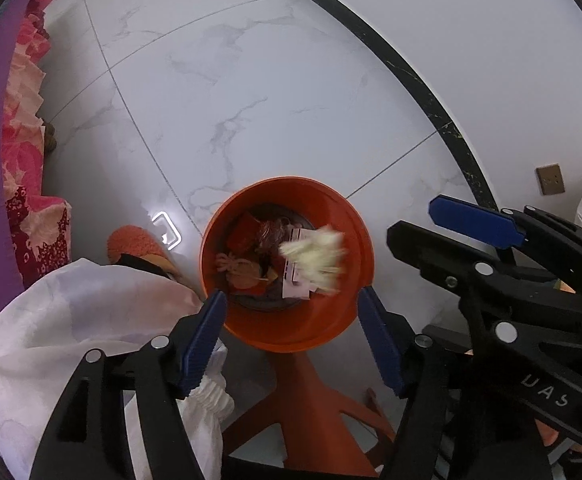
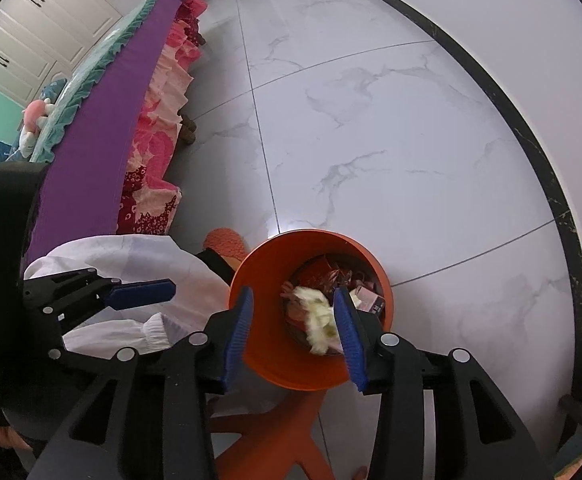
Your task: Collect trash
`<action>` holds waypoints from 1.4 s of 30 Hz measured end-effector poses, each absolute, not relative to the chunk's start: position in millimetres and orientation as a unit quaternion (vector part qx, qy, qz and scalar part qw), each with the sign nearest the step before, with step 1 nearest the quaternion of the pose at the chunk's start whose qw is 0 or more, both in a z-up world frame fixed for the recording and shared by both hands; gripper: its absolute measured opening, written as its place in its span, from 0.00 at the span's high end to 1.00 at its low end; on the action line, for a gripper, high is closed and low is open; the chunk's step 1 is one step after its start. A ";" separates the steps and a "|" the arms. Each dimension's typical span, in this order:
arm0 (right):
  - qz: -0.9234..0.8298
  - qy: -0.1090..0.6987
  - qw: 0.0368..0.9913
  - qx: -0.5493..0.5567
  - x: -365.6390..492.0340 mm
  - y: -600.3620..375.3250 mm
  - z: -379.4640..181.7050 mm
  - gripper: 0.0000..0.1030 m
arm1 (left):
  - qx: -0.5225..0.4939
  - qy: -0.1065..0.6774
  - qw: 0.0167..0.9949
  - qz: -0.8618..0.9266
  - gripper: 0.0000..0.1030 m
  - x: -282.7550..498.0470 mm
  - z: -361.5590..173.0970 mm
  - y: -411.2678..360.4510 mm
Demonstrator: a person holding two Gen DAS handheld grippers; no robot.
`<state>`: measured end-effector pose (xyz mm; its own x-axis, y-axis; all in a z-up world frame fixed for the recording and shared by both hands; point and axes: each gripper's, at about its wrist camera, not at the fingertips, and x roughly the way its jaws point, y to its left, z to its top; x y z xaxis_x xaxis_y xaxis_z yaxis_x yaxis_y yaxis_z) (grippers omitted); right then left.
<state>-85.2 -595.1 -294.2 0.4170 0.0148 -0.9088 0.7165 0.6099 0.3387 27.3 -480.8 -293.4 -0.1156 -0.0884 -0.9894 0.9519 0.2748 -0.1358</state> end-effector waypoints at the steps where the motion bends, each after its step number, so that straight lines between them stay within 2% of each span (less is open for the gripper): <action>1: -0.233 0.487 0.753 0.375 -84.2 -595.1 -294.2 0.58 | 0.372 0.579 0.551 -0.472 0.33 28.4 -292.6 -480.3; 16: -0.253 0.461 0.774 0.352 -88.0 -587.9 -247.4 0.58 | 0.352 0.547 0.579 -0.491 0.33 28.5 -255.4 -471.0; 22: -0.264 0.404 0.811 0.329 -89.3 -576.6 -192.3 0.58 | 0.316 0.469 0.656 -0.500 0.33 34.2 -193.5 -445.0; 23: -0.264 0.393 0.819 0.322 -87.9 -572.8 -182.2 0.54 | 0.306 0.453 0.675 -0.495 0.33 37.3 -180.3 -437.0; 24: -0.264 0.381 0.828 0.314 -85.3 -567.9 -171.4 0.49 | 0.296 0.441 0.691 -0.490 0.28 40.3 -170.2 -430.1; 25: -0.259 0.367 0.841 0.301 -80.7 -560.2 -157.5 0.48 | 0.280 0.422 0.716 -0.482 0.18 45.9 -154.8 -417.9; 26: -0.252 0.356 0.853 0.285 -74.5 -551.3 -144.2 0.46 | 0.263 0.402 0.741 -0.470 0.15 51.4 -140.5 -405.6; 29: -0.222 0.337 0.880 0.250 -55.3 -528.4 -114.9 0.45 | 0.228 0.364 0.787 -0.443 0.15 66.3 -109.6 -372.2; 35: -0.147 0.307 0.920 0.194 -10.2 -472.9 -66.4 0.37 | 0.176 0.320 0.860 -0.358 0.12 95.2 -64.5 -289.9; 37: -0.123 0.296 0.931 0.177 5.1 -451.7 -52.4 0.31 | 0.164 0.304 0.881 -0.324 0.08 99.7 -52.9 -264.4; 39: -0.101 0.282 0.940 0.163 17.4 -431.8 -39.5 0.23 | 0.146 0.293 0.898 -0.295 0.08 102.5 -43.2 -239.1; 41: -0.076 0.264 0.950 0.146 31.0 -406.9 -25.7 0.19 | 0.116 0.284 0.914 -0.267 0.08 106.6 -30.1 -209.3; 42: -0.059 0.252 0.956 0.136 38.5 -391.0 -17.4 0.16 | 0.103 0.281 0.919 -0.256 0.05 107.7 -26.3 -197.4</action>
